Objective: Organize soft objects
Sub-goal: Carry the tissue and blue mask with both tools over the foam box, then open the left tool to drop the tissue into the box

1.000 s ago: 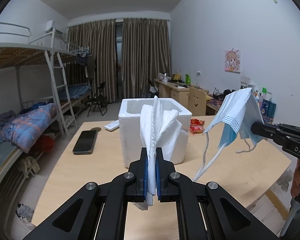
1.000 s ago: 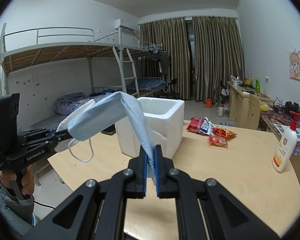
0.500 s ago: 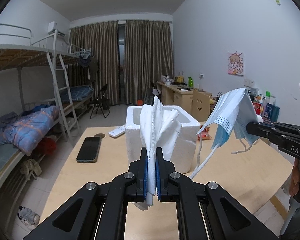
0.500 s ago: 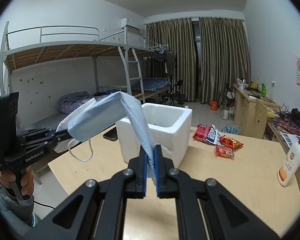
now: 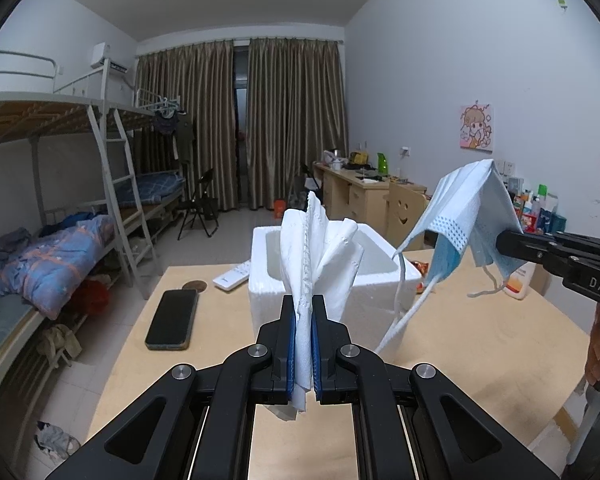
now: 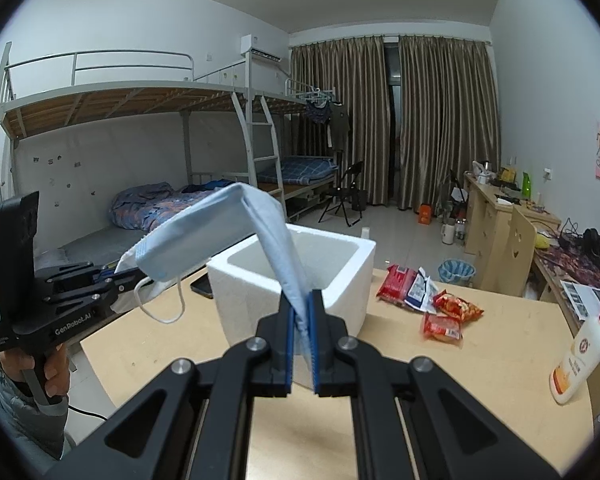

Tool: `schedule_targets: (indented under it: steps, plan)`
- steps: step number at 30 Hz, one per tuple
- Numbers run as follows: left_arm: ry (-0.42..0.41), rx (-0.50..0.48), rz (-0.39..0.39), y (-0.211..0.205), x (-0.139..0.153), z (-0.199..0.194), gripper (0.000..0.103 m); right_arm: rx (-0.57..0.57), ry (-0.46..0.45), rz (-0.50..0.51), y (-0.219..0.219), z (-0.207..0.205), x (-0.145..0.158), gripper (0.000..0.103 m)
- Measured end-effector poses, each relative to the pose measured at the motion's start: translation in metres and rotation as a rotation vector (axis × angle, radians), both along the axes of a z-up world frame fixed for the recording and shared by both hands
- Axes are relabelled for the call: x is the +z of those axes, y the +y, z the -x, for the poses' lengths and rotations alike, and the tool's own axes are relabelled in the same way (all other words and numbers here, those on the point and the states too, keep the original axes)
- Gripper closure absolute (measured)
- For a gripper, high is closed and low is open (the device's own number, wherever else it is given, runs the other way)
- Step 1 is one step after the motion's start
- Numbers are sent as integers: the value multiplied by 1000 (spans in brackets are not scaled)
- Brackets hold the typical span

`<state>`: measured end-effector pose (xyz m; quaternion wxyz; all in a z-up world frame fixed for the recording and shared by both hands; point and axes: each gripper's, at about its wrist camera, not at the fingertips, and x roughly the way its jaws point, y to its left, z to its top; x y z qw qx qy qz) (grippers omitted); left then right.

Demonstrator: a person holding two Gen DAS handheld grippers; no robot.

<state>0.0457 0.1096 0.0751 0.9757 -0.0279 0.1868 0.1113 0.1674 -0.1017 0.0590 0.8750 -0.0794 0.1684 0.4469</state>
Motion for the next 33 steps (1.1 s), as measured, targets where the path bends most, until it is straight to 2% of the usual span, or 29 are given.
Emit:
schedule_targets:
  steps: [14,33]
  plan:
    - [21,-27,13,22,6,-63,96,1,10,17,23,-28,6,94]
    - [105,-94,53,43,-1,-159,96,-85,34,14,13,-67,3,94]
